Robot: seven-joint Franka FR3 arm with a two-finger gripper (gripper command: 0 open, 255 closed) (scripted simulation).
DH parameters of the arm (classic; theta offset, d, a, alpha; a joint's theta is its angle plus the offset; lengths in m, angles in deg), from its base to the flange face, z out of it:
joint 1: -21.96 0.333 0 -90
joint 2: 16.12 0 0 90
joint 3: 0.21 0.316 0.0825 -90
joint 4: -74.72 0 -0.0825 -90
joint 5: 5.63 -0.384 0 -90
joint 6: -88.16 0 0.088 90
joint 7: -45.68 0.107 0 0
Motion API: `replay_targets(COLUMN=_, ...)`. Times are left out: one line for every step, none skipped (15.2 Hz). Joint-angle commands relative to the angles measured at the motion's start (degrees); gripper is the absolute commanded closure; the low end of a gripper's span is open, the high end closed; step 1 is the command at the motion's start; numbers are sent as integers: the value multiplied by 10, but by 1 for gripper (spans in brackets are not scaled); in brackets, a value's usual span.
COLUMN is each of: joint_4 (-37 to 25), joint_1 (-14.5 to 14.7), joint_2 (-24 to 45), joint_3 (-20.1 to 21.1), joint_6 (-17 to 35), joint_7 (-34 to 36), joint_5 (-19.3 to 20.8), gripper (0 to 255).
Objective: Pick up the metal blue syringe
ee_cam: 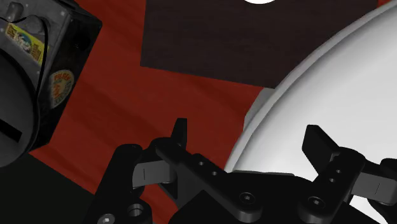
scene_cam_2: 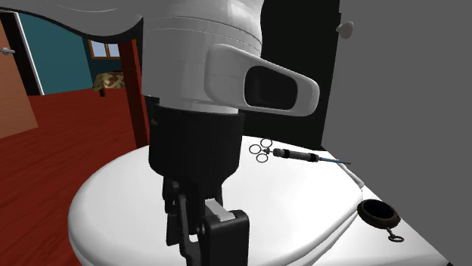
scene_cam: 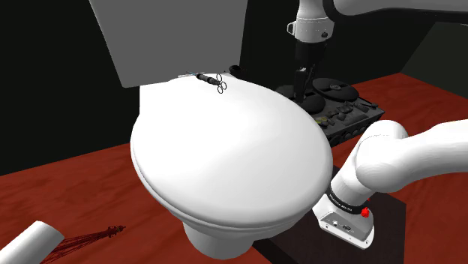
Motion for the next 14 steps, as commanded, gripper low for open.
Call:
replay_targets(joint_4=0, joint_1=0, joint_2=0, joint_3=0, joint_6=0, joint_7=0, joint_5=0, gripper=0)
replay_targets(joint_4=-17, joint_1=0, joint_2=22, joint_3=7, joint_6=3, joint_7=14, joint_5=-10, gripper=0)
replay_targets(joint_4=-34, joint_1=0, joint_2=43, joint_3=14, joint_6=5, joint_7=29, joint_5=-20, gripper=0)
replay_targets(joint_4=-52, joint_1=0, joint_2=65, joint_3=21, joint_6=6, joint_7=43, joint_5=-29, gripper=0)
replay_targets(joint_4=-70, joint_1=0, joint_2=87, joint_3=27, joint_6=8, joint_7=56, joint_5=-37, gripper=0)
replay_targets(joint_4=-89, joint_1=-1, joint_2=109, joint_3=33, joint_6=9, joint_7=70, joint_5=-45, gripper=0)
replay_targets(joint_4=-109, joint_1=-1, joint_2=131, joint_3=39, joint_6=9, joint_7=84, joint_5=-53, gripper=0)
replay_targets(joint_4=-129, joint_1=-2, joint_2=153, joint_3=45, joint_6=9, joint_7=97, joint_5=-60, gripper=0)
replay_targets(joint_4=-150, joint_1=-2, joint_2=174, joint_3=50, joint_6=9, joint_7=111, joint_5=-66, gripper=0)
replay_targets(joint_4=-172, joint_1=-3, joint_2=196, joint_3=55, joint_6=8, joint_7=124, joint_5=-72, gripper=0)
replay_targets(joint_4=-194, joint_1=-3, joint_2=219, joint_3=59, joint_6=6, joint_7=137, joint_5=-77, gripper=0)
replay_targets(joint_4=-217, joint_1=-4, joint_2=241, joint_3=64, joint_6=5, joint_7=150, joint_5=-82, gripper=0)
replay_targets(joint_4=-241, joint_1=-4, joint_2=263, joint_3=68, joint_6=2, joint_7=164, joint_5=-86, gripper=0)
replay_targets(joint_4=-266, joint_1=-5, joint_2=285, joint_3=72, joint_6=-1, joint_7=177, joint_5=-91, gripper=0)
